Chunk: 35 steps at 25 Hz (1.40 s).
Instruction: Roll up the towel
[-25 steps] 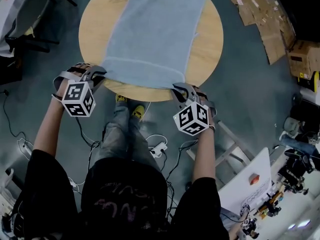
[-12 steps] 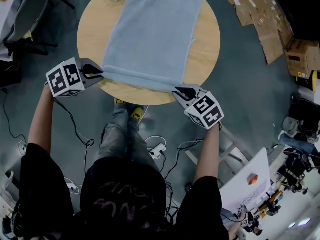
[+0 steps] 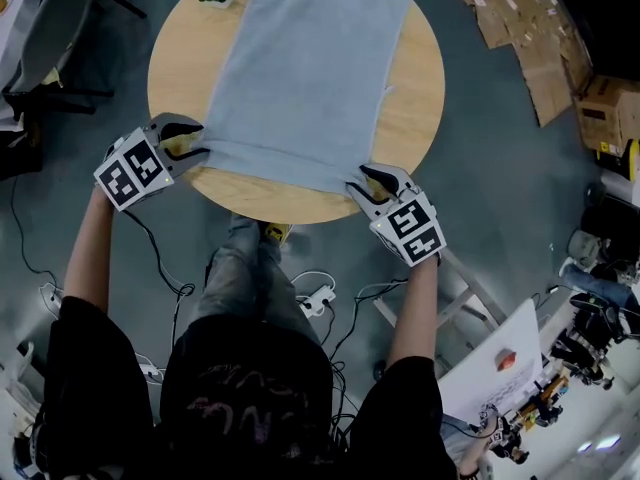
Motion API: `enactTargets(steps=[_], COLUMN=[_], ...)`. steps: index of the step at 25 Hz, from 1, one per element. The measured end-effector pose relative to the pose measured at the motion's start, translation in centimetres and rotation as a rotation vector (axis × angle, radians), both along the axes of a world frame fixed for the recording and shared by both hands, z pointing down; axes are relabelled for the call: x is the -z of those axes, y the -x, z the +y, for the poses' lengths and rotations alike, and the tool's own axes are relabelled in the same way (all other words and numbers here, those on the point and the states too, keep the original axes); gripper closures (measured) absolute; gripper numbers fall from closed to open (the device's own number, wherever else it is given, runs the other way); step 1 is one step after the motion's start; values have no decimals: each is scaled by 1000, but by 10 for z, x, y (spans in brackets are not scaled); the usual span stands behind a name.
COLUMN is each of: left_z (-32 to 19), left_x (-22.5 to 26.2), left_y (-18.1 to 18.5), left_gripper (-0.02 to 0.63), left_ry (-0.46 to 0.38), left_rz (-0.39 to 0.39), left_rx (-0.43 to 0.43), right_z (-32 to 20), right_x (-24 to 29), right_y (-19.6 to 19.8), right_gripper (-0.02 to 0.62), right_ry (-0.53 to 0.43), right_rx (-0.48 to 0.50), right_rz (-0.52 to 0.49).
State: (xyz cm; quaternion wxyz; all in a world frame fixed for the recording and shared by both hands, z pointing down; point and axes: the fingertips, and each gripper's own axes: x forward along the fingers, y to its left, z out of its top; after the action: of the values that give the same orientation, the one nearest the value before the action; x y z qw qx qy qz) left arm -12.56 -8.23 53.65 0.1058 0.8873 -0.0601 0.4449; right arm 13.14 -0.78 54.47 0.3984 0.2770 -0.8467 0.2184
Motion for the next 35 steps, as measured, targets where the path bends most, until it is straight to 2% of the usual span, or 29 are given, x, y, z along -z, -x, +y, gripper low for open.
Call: enactTargets(steps=[3,6,8,10,12,14,16,19,23,27,29,31,33,35], left_z=[-4,-2,-3,-8,-12,-16,-18,-18,-21,-21,-11,17,45,53], left_x=[13,25,28,26,22,15,7,-2,7,35,56,70,68,52], left_y=[7,12,13,14,13,10,7,2,8,23,25,16,0,-13], left_gripper=[381,378,384,403,430,465,471,472,468,468,471,474,474,472], left_ry=[8,90,129,129,107,44,-36,-125,-150,-162,-207,-263,-341,-429], left_rz=[59,120,148,157,145,109,52,-3,52,115,124,98,41,-29], left_rx=[27,73,116,162,174,163,137,88,131,160,124,9,-123,-194], right_z=[-6,-7,-6,-3,-6,-17,-26,-36,-34,-21,-8,9,27,33], right_x=[19,42,46,39,26,14,3,-1,29,69,85,90,76,47], right_y=[-8,-9,-13,-18,-20,-23,-25,-24,-23,-31,-24,-4,21,34], right_gripper=[358,359,367,388,412,434,440,440,434,440,440,442,442,423], right_ry=[-86,-131,-117,-89,-65,-76,-99,-155,-286,-371,-416,-432,-424,-415], right_rx=[-54,-102,-133,-157,-179,-228,-263,-251,-235,-247,-194,-76,48,111], right_rz=[-12,-63,-84,-66,-43,-10,39,89,56,19,48,108,165,208])
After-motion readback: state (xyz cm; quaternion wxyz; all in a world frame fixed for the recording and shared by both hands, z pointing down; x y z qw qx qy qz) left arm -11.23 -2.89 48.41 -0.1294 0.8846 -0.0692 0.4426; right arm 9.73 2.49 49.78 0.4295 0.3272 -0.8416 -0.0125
